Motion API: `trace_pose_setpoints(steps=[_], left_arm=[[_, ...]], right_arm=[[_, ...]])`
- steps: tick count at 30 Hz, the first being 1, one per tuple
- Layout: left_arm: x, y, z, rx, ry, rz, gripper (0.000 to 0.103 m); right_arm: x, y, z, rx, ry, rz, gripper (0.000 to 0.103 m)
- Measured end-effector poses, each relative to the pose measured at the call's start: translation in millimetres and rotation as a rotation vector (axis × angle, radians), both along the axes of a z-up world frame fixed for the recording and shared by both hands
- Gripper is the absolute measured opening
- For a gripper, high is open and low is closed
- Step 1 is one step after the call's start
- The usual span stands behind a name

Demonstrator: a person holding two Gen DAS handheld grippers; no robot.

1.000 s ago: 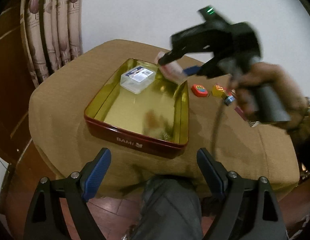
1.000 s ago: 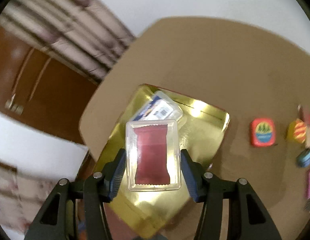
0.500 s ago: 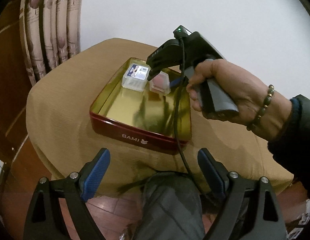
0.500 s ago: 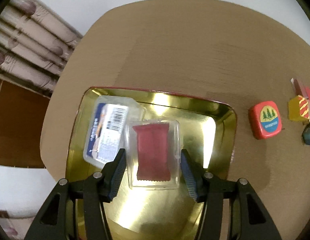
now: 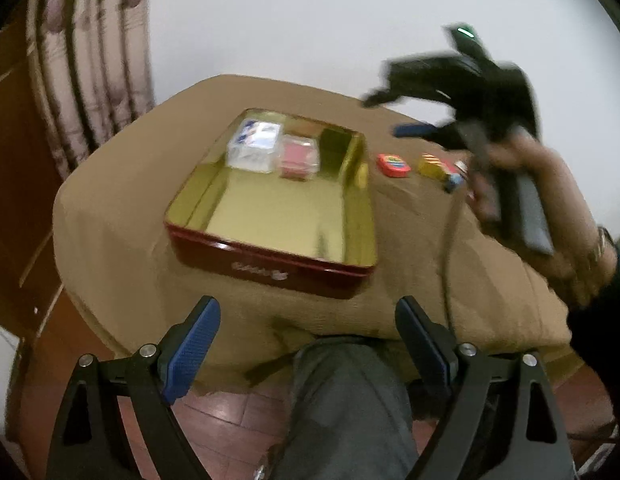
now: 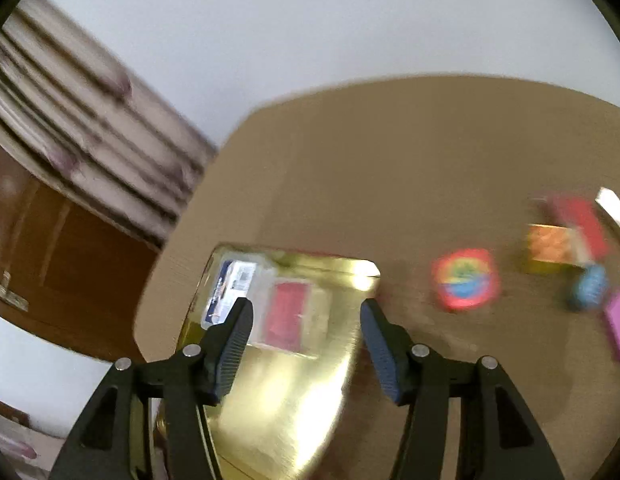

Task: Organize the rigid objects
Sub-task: 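Carry the red-lidded clear box with the right tool into the tin, then grasp the red tape measure with the left tool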

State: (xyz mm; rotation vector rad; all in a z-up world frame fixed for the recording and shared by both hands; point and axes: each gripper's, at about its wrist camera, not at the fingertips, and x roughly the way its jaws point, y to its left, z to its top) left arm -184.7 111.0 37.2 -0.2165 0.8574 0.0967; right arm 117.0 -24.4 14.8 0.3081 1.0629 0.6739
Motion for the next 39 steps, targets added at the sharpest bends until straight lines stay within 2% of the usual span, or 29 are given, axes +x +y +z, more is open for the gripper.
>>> trace_pose_setpoints(steps=[2, 4, 6, 8, 11, 13, 16, 18, 23, 25, 28, 34, 36, 39], left_arm=[[1, -13, 7, 0.017, -0.026, -0.048, 0.086], [7, -33, 16, 0.042, -0.051, -0.101, 0.086], [18, -54, 26, 0.046, -0.079, -0.155, 0.087], [34, -74, 34, 0.031, -0.092, -0.206, 0.093], [66, -100, 39, 0.009, -0.1, -0.242, 0.097], [94, -114, 36, 0.022, -0.079, -0.239, 0.097], [143, -127, 24, 0.061, -0.034, -0.204, 0.097], [175, -130, 10, 0.042, -0.003, -0.2, 0.097], [248, -122, -25, 0.05, 0.081, -0.119, 0.097], [269, -116, -40, 0.055, 0.129, -0.068, 0.092], [292, -108, -55, 0.035, 0.185, -0.066, 0.085], [314, -88, -69, 0.002, 0.225, -0.011, 0.085], [320, -88, -71, 0.048, 0.226, -0.007, 0.085], [326, -90, -74, 0.068, 0.237, -0.018, 0.085]], right_arm=[[-13, -55, -2, -0.001, -0.05, -0.069, 0.058], [-25, -115, -10, -0.074, -0.123, -0.165, 0.059], [-35, -173, -23, -0.192, -0.208, -0.26, 0.059], [-43, -219, -37, -0.346, -0.277, -0.345, 0.059], [-44, -277, -55, -0.449, -0.321, -0.422, 0.059], [-41, -305, -61, -0.468, -0.322, -0.452, 0.059], [-39, -321, -69, -0.46, -0.328, -0.469, 0.059], [-40, -326, -74, -0.443, -0.333, -0.466, 0.059], [-40, -333, -76, -0.335, -0.321, -0.453, 0.06], [-41, -339, -75, -0.294, -0.322, -0.455, 0.061], [-50, -317, -68, -0.258, -0.336, -0.452, 0.065], [-55, -313, -65, -0.245, -0.344, -0.429, 0.066], [-55, -312, -65, -0.241, -0.342, -0.425, 0.066], [-56, -311, -65, -0.238, -0.339, -0.421, 0.066]])
